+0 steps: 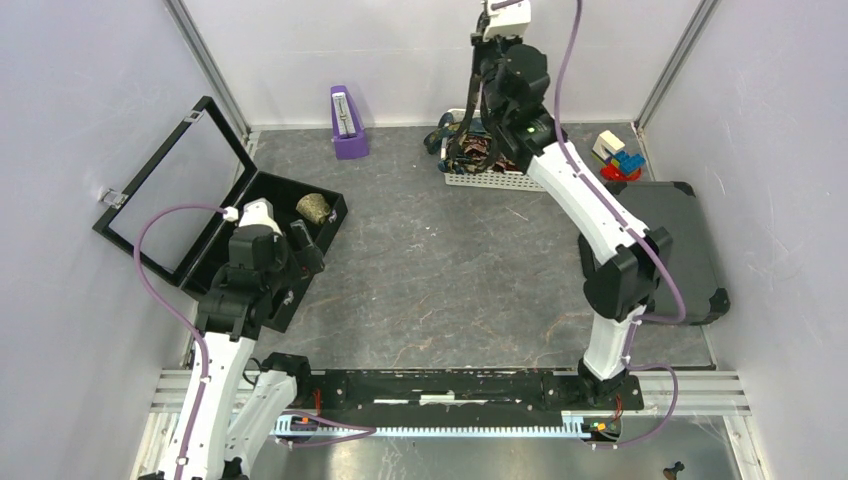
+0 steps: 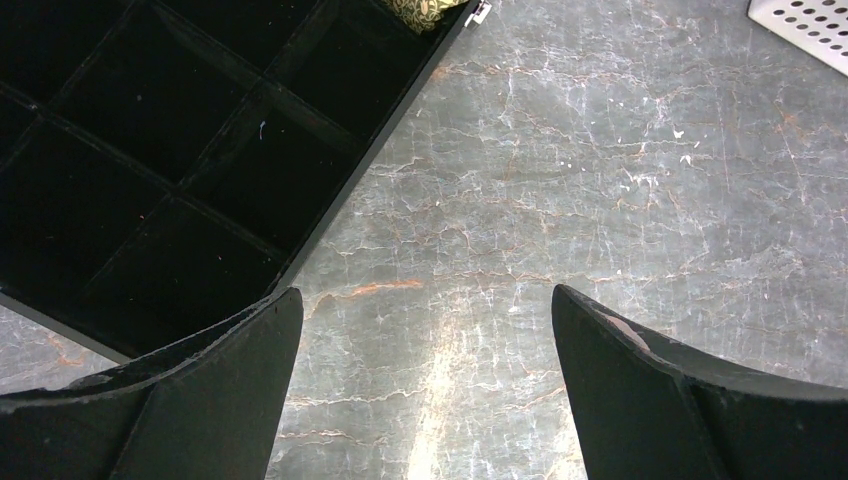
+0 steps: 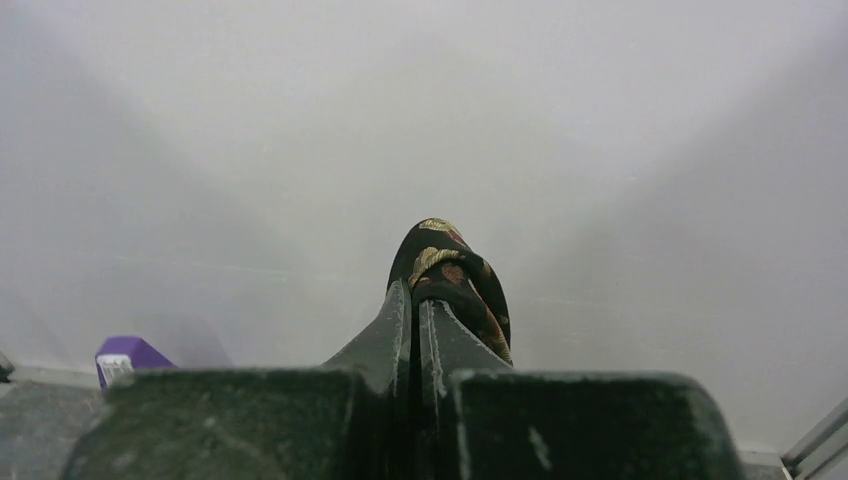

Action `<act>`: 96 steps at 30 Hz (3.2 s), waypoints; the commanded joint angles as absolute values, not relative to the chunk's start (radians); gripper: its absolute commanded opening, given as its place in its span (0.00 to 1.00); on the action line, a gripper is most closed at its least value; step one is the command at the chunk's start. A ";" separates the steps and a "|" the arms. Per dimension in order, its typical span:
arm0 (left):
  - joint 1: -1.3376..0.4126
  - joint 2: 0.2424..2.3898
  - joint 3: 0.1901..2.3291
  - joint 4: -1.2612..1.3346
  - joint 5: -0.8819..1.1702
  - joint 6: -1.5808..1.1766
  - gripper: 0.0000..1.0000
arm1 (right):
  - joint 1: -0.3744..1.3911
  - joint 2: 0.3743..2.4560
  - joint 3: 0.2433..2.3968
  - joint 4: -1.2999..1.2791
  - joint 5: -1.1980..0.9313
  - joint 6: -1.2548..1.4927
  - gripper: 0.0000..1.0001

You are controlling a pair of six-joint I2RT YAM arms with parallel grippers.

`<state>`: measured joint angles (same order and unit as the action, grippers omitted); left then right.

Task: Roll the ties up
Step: Pick up the tie from the bin, then place the tie at the center of the board.

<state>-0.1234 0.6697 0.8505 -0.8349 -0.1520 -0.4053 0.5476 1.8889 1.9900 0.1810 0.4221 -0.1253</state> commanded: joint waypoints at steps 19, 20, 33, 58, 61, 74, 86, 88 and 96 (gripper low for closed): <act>-0.117 0.727 0.750 -0.431 0.428 -0.764 1.00 | 0.584 1.161 1.188 0.307 0.676 0.490 0.00; -0.122 0.712 0.702 -0.351 0.479 -0.813 1.00 | 0.585 1.124 1.143 0.315 0.690 0.520 0.00; -0.273 0.699 0.685 -0.395 0.399 -0.804 1.00 | 0.576 0.982 1.077 0.326 0.782 0.105 0.00; -0.282 0.652 0.728 -0.620 0.361 -0.670 1.00 | 0.778 1.095 0.485 0.782 0.563 1.159 0.00; -0.282 0.652 0.699 -0.605 0.365 -0.672 1.00 | 0.777 1.094 0.378 0.866 0.615 1.250 0.00; -0.587 0.848 0.623 -0.344 0.225 -0.763 0.97 | 0.713 0.908 0.327 0.543 0.839 1.037 0.00; -0.889 1.226 0.696 -0.039 0.037 -0.692 0.93 | 0.647 0.913 0.266 0.546 0.741 1.063 0.00; -0.922 1.287 0.727 -0.029 0.006 -0.651 0.95 | 0.636 0.909 0.273 0.520 0.741 1.063 0.00; -1.005 1.542 0.868 0.078 -0.101 -0.576 0.97 | 0.588 0.909 0.305 0.429 0.714 1.067 0.00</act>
